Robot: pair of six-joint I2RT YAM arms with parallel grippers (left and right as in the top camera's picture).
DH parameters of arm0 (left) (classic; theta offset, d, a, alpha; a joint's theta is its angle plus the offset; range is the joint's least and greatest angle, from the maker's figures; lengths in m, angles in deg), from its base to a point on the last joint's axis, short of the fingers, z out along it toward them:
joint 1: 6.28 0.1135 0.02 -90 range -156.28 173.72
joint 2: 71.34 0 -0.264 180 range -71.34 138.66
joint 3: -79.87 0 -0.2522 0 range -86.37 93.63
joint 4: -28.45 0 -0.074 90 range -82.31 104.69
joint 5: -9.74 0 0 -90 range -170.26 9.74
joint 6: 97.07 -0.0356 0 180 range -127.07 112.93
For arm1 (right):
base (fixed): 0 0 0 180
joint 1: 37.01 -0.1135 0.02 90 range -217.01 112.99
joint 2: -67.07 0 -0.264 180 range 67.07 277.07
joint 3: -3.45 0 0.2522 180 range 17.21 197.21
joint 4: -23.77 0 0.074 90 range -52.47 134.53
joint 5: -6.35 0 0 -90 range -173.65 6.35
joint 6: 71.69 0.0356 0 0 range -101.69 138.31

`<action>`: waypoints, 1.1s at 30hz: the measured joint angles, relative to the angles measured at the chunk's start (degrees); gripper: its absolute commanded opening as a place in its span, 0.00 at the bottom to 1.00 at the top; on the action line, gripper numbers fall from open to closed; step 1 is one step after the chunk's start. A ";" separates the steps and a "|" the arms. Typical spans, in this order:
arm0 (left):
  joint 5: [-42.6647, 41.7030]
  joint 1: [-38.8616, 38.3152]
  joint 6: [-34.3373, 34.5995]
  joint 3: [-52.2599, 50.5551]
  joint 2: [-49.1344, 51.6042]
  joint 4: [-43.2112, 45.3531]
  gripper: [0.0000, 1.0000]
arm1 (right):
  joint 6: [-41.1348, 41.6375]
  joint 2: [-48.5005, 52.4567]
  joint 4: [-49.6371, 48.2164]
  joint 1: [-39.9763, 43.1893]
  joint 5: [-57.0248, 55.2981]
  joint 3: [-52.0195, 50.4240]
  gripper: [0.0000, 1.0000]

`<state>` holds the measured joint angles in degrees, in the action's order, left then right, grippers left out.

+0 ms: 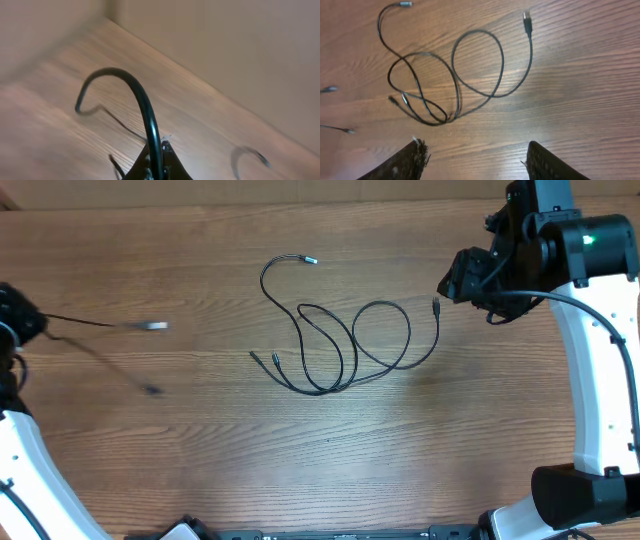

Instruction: Untangle cables

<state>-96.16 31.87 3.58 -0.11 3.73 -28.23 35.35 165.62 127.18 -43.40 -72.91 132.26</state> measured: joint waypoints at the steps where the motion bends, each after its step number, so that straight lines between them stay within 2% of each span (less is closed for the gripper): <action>1: 1.68 -0.02 0.00 0.48 -0.09 -0.02 0.04 | -0.26 0.00 0.02 -0.02 0.28 0.00 0.62; 9: 7.63 -0.57 0.17 0.74 2.84 -0.96 0.04 | -1.64 0.00 0.98 -0.02 1.51 0.00 0.62; 11: 7.82 -0.94 0.17 0.74 4.63 -1.05 0.08 | -1.73 0.00 1.40 -0.02 1.53 0.00 0.61; 12: 7.87 -1.18 0.15 0.74 6.10 -1.05 0.15 | -1.79 0.00 1.51 -0.02 1.51 0.00 0.61; 13: 7.98 -1.44 0.17 0.74 7.26 -1.05 0.34 | -1.86 0.00 1.49 -0.02 1.51 0.00 0.61; 16: 8.04 -1.77 0.37 0.72 10.60 -1.22 0.77 | -1.92 0.00 1.81 -0.02 1.51 0.00 0.61; 17: 7.98 -1.81 0.39 0.72 11.23 -1.25 0.87 | -1.95 0.00 1.90 -0.02 1.53 0.00 0.61; 18: 7.76 -1.81 0.39 0.72 11.50 -1.22 0.91 | -2.03 0.00 1.92 -0.02 1.53 0.00 0.61; 23: 5.35 -2.14 0.85 0.72 11.74 -0.37 1.00 | -2.05 0.00 2.49 -0.02 1.55 0.00 0.65; 27: 0.48 -4.15 1.01 0.72 11.74 -0.35 1.00 | -2.21 0.00 3.34 0.00 1.53 0.00 0.69; 33: -11.52 -10.99 1.03 0.72 11.74 -0.90 1.00 | -2.29 0.00 4.87 -0.02 1.44 0.00 0.74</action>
<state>-107.68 20.88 4.61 0.61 15.47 -29.13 33.05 165.62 132.06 -43.42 -71.47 132.26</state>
